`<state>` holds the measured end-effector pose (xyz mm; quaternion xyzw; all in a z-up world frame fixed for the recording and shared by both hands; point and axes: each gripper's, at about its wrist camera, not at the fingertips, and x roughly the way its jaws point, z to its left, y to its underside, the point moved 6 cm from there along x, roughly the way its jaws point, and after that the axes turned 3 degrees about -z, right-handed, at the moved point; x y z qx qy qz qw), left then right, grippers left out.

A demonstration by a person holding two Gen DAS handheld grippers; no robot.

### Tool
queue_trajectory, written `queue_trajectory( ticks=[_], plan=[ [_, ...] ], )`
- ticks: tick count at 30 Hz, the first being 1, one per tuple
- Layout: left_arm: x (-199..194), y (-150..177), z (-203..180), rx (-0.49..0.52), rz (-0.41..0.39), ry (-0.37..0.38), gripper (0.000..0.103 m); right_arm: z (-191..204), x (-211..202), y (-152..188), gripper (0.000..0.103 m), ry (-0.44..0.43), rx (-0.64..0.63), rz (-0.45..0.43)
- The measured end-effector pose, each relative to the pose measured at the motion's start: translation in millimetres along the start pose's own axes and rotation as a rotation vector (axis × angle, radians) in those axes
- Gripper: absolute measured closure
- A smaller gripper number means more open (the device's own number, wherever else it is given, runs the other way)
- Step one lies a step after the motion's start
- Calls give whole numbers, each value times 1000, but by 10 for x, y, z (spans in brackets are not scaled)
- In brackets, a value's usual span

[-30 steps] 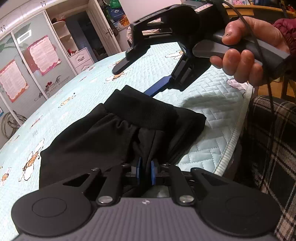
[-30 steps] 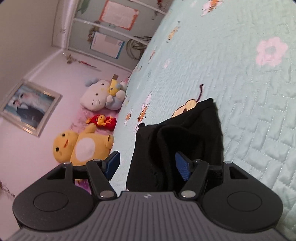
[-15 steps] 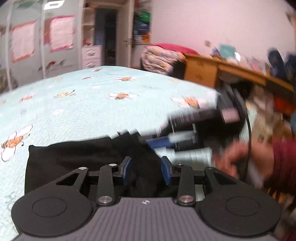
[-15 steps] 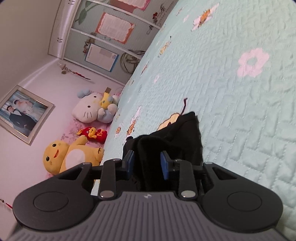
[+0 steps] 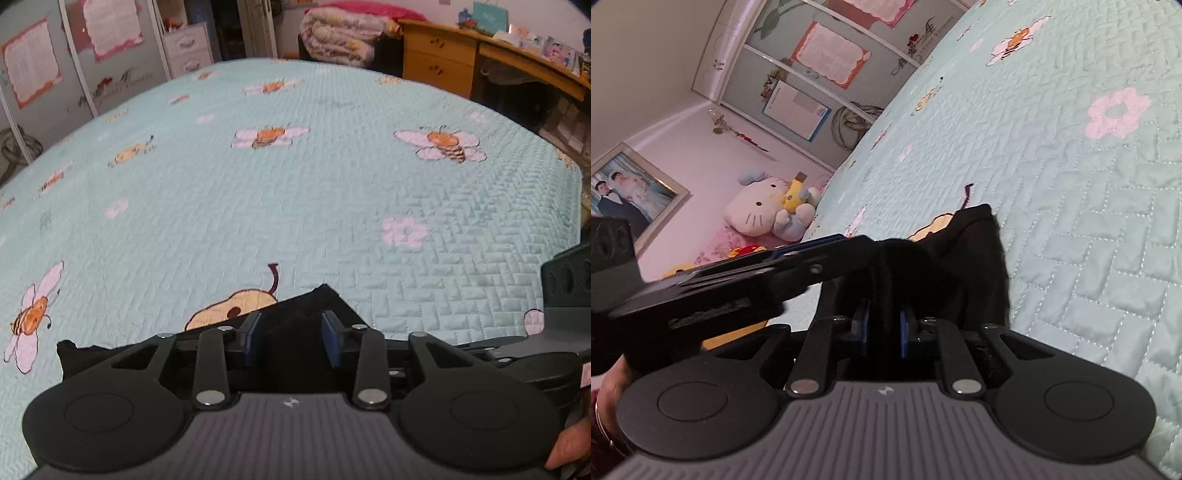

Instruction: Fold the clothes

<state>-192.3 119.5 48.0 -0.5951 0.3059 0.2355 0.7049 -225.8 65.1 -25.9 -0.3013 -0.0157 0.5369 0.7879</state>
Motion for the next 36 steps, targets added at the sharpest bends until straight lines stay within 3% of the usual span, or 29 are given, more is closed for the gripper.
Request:
queue_trajectory(
  ticks=[5,13,15,17,20,24,25,29,33,35,36],
  plan=[
    [23,-1,92,-64,32,29,74,-102,23,27,88,-10,31,11],
    [172,-37,-10,18,121,-33,69,-163,42,39,88,-17,50,3],
    [198,-46,2,2,137,-14,80,-163,28,21,88,-7,50,-7],
    [189,-73,-3,-10,136,8,98,-181,26,-4,86,-2,61,-14],
    [114,-145,-16,-19,114,43,103,-201,71,-37,85,-19,86,-21],
    [23,-250,-61,-48,78,123,103,-151,180,-40,91,-48,88,-24],
    [40,-256,-59,-51,77,117,103,-112,226,-25,97,-57,76,-18],
    [59,-230,32,-84,78,91,103,-73,313,20,99,-67,61,0],
    [0,-193,117,-87,76,59,94,-99,250,-2,99,-42,27,-9],
    [19,-185,85,-57,86,45,78,-86,250,7,99,-39,19,-9],
    [36,-179,64,-38,88,37,77,-81,251,10,99,-37,16,-11]
  ],
)
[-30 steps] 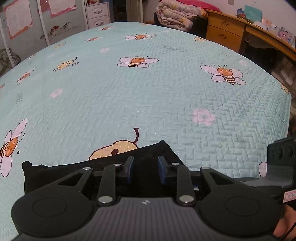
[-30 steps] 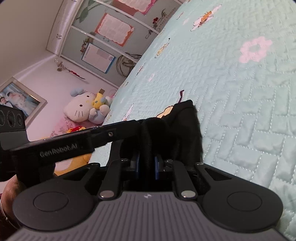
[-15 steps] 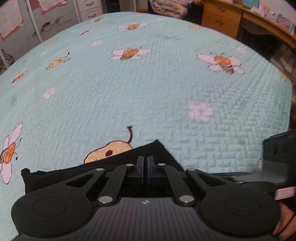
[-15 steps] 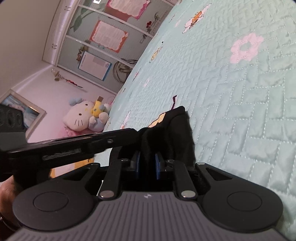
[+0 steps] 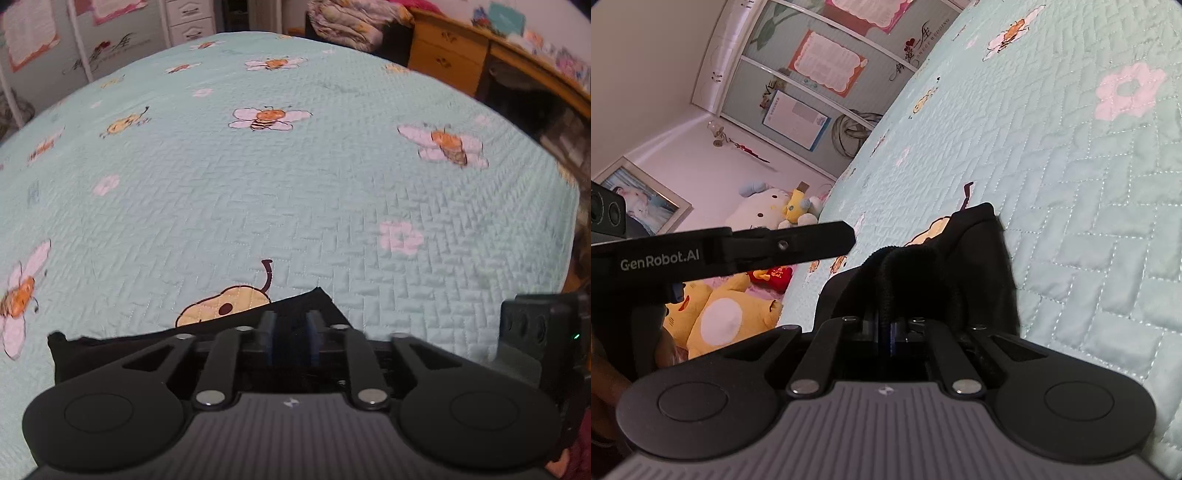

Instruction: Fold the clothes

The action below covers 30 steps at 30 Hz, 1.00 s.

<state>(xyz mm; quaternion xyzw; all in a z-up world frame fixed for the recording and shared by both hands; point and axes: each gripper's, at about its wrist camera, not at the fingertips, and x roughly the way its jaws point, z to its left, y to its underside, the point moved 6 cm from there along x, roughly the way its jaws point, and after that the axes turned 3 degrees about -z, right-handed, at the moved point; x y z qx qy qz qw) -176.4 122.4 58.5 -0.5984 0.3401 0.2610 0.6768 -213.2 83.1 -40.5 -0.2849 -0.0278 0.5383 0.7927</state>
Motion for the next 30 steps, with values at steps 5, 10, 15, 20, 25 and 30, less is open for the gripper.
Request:
queue_trajectory(
  ticks=[5,10,15,20,25,30],
  plan=[
    [143,67,-47,81,41,-63,76,35,10,10,99,13,-17,-9],
    [169,87,-48,121,71,-107,73,43,2,43,99,32,-42,-13],
    [156,124,-210,283,88,-199,72,49,0,47,99,42,-63,-14],
    [187,142,-236,317,116,-219,72,42,-19,72,99,60,-79,-15],
    [166,136,-294,372,147,-203,73,59,-36,93,98,73,-98,-22],
    [260,124,-271,401,181,-197,72,59,-23,102,98,83,-102,-26]
  ],
)
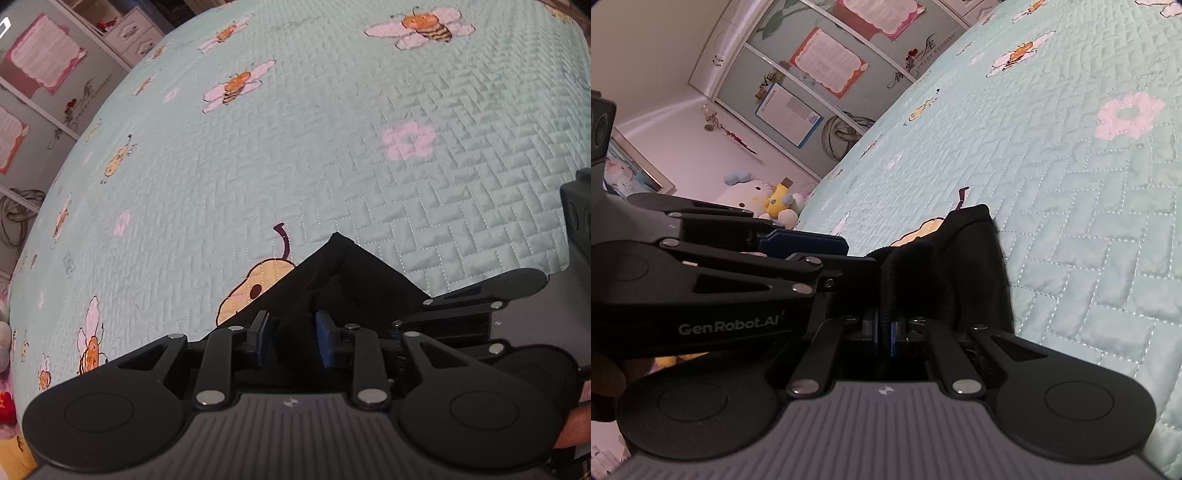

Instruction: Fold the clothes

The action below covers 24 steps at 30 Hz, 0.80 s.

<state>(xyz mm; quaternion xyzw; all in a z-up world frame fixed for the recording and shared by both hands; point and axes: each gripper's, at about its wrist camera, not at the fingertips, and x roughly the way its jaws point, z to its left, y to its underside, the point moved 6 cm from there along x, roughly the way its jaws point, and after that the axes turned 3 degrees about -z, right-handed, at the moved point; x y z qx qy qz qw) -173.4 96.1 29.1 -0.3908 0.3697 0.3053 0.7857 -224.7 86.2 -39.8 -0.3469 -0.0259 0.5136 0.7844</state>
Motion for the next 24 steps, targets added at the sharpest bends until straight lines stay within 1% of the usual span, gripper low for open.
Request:
queue_trajectory(
  ticks=[1,2,3,5,8,10,12,14,16,17,18,20,21,22,23,24],
  plan=[
    [19,1,9,-1,4,7,76,1,2,-4,98,1,1,-1],
    [32,5,18,-9,7,21,90,2,5,-8,98,3,2,-2],
    [45,14,38,-35,9,48,96,4,7,-12,98,4,4,-2],
    [62,41,135,-119,-4,91,97,-11,5,-25,98,4,20,-5],
    [39,81,294,-247,-35,158,99,-72,-9,-41,98,-12,95,-10],
    [2,84,349,-304,-53,196,100,-101,-6,-50,98,-27,144,-12],
    [-31,57,344,-325,-73,224,101,-94,40,-33,100,-58,176,9],
    [-70,15,311,-333,-91,255,101,-27,121,-18,100,-96,182,39],
    [-132,-30,249,-316,-111,283,103,7,190,-1,100,-142,190,71],
    [-136,-51,206,-296,-110,271,103,8,210,1,100,-164,203,85],
    [-141,-72,163,-275,-110,260,103,-4,209,-4,100,-166,208,88],
    [-142,-106,93,-244,-107,239,103,-37,181,-13,100,-142,201,79],
    [-123,-87,123,-276,-105,249,103,-56,155,-16,100,-127,192,70],
    [-140,-67,162,-327,-119,288,103,-65,128,-20,100,-125,184,67],
    [-198,-56,177,-354,-152,316,103,-71,94,-26,96,-131,180,66],
    [-256,-44,193,-377,-182,335,103,-79,55,-32,96,-135,178,66]
  ],
)
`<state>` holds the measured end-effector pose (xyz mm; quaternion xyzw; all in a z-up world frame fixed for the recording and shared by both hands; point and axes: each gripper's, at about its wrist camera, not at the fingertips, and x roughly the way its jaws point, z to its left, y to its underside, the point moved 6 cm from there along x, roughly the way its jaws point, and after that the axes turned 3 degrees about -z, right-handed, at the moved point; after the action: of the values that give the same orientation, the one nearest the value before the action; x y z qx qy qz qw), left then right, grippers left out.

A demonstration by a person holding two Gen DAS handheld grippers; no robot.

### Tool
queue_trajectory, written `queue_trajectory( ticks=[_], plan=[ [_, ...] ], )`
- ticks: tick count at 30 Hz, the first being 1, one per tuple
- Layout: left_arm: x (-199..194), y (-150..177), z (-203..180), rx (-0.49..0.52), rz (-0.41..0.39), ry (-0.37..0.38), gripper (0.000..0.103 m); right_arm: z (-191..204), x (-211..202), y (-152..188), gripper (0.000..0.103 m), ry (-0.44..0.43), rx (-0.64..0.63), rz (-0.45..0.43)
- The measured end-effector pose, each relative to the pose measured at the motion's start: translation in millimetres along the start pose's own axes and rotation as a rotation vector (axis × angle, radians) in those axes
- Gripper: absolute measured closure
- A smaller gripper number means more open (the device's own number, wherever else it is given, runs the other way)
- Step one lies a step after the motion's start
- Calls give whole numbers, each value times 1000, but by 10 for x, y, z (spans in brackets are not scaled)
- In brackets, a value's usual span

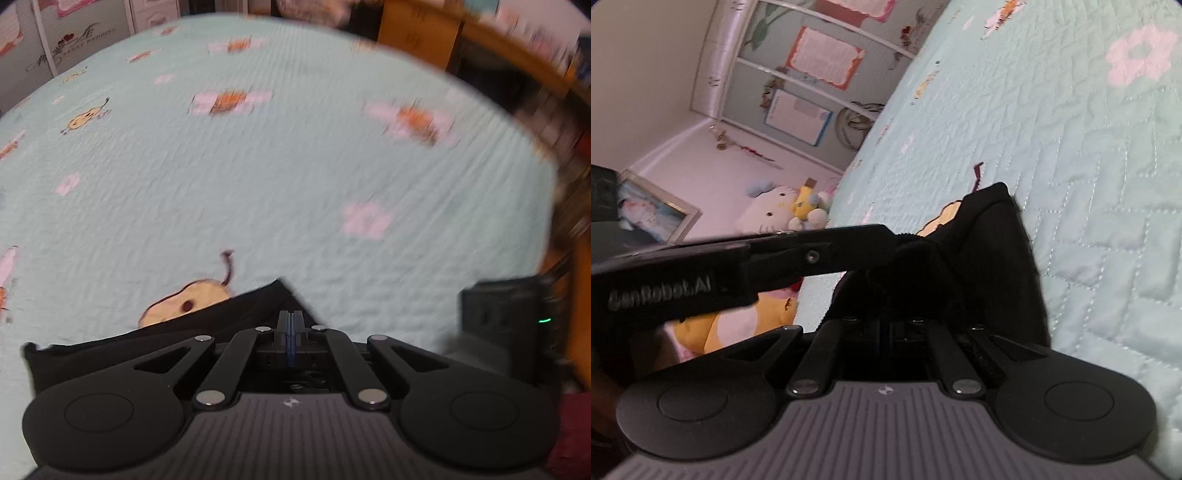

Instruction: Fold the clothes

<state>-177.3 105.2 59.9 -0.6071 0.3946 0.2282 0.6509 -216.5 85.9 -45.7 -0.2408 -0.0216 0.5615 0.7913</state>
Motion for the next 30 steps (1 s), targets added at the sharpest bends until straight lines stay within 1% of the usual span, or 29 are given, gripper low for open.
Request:
queue_trajectory(
  ticks=[1,2,4,5,7,10,12,13,14,15,16,18,21,23,25,27,28,30],
  plan=[
    [-63,5,6,-8,-21,-3,103,-4,-40,-7,93,-6,1,-2],
    [-119,14,22,-19,-38,-9,103,-9,-80,-15,86,-13,2,-6],
    [-187,59,122,-56,-53,-40,102,12,-152,-29,81,-9,-12,-9],
    [-214,81,179,-76,-58,-55,99,28,-198,-35,81,-3,-26,-13],
    [-225,123,332,-116,-55,-78,99,46,-300,-52,81,14,-48,-32],
    [-202,125,360,-131,-56,-81,99,-8,-411,-101,81,74,-44,-83],
    [-196,100,318,-125,-57,-71,90,-38,-409,-120,81,87,-41,-89],
    [-190,88,288,-116,-57,-67,86,-48,-389,-116,81,78,-31,-82],
    [-173,79,226,-90,-53,-64,80,-50,-363,-103,81,64,-17,-74],
    [-156,75,170,-65,-46,-67,77,-38,-338,-90,81,54,-14,-70],
    [-139,86,133,-41,-31,-85,73,-19,-320,-80,81,43,-17,-68],
    [-127,146,104,-17,0,-123,74,8,-312,-76,81,26,-22,-70],
    [-181,262,135,-61,25,-108,74,2,-375,-93,81,18,-19,-84],
    [-189,348,119,-68,48,-108,75,-16,-428,-111,81,10,-6,-98],
    [-175,411,78,-60,67,-104,75,-14,-457,-106,81,5,-2,-98],
    [-141,446,38,-39,78,-117,74,6,-463,-71,81,5,-8,-84],
    [-133,456,38,-42,77,-116,76,11,-460,-51,82,17,-14,-76],
    [-136,464,27,-46,70,-99,87,-35,-494,-31,83,38,6,-74]
  ],
)
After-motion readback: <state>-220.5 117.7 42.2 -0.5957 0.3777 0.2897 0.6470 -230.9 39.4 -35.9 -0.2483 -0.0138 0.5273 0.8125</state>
